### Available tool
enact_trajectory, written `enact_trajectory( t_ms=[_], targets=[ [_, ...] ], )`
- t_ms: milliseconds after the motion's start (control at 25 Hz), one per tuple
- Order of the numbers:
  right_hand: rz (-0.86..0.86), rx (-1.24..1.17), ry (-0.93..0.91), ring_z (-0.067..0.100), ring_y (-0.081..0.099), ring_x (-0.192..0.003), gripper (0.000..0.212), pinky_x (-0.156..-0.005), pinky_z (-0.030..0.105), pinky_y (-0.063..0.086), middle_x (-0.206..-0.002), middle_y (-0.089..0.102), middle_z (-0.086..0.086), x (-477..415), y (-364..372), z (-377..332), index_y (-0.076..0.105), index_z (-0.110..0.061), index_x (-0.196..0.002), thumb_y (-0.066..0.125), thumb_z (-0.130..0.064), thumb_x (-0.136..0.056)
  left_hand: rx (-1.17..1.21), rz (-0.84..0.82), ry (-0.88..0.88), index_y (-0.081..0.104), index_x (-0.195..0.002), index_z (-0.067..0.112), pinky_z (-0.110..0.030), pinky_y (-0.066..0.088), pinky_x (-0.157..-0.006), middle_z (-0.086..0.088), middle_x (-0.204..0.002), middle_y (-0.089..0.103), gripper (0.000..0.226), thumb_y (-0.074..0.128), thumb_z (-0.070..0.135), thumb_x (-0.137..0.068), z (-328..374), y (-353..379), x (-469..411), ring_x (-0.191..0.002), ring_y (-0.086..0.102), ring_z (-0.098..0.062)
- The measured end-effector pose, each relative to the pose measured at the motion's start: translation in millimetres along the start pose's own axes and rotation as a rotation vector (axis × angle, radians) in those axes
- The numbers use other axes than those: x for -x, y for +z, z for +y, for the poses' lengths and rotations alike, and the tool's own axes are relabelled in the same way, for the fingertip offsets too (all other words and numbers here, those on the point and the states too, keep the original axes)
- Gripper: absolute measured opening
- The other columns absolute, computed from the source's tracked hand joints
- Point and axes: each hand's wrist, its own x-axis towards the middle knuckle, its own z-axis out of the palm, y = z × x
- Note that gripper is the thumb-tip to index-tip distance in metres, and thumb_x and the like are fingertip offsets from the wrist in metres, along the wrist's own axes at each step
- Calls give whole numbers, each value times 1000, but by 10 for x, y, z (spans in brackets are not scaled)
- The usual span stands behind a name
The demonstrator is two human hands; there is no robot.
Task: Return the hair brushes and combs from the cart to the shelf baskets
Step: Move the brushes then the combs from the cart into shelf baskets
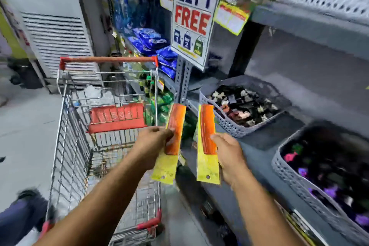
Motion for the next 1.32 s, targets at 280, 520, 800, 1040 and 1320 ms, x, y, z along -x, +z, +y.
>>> enact_trajectory(
  t_ms=[280, 520, 800, 1040, 1320],
  targets=[
    [338, -56, -99, 23, 53, -78, 20, -72, 34, 41, -76, 61, 9, 495, -1545, -232, 62, -16, -71, 60, -14, -91, 32, -298, -27, 60, -79, 5, -25, 49, -43, -15, -71, 59, 12, 68, 10, -85, 200, 1418, 586, -48, 59, -21],
    [497, -54, -102, 13, 51, -96, 17, -76, 26, 38, -103, 59, 0, 1208, -2608, -179, 63, -12, -107, 54, -21, -96, -31, -538, -23, 64, -89, 6, -44, 50, -81, -15, -82, 63, 13, 71, 15, -83, -7, 2417, 1150, -78, 60, -27],
    [756, -42, -60, 17, 60, -98, 9, -87, 33, 45, -100, 64, -2, 1942, -3496, 4, 64, -23, -89, 57, -23, -95, -102, -782, -17, 60, -83, 7, -34, 47, -88, -9, -77, 60, 15, 72, 15, -82, -396, 3352, 1661, -74, 61, -18],
    [910, -12, -58, 3, 58, -98, 29, -82, 18, 42, -108, 65, -6, 2426, -4056, 189, 66, -11, -116, 66, -24, -89, -169, -929, -10, 66, -91, -16, -30, 48, -74, -14, -79, 67, 25, 71, 8, -83, -671, 3954, 1971, -77, 59, -22],
    [990, -9, 17, 17, 54, -116, 41, -91, 27, 38, -132, 59, 10, 2594, -4641, 500, 59, -6, -127, 67, -19, -89, -350, -872, 142, 72, -78, 10, -23, 50, -66, -3, -75, 71, 5, 76, 12, -79, -962, 4486, 2235, -68, 63, -17]
  ],
)
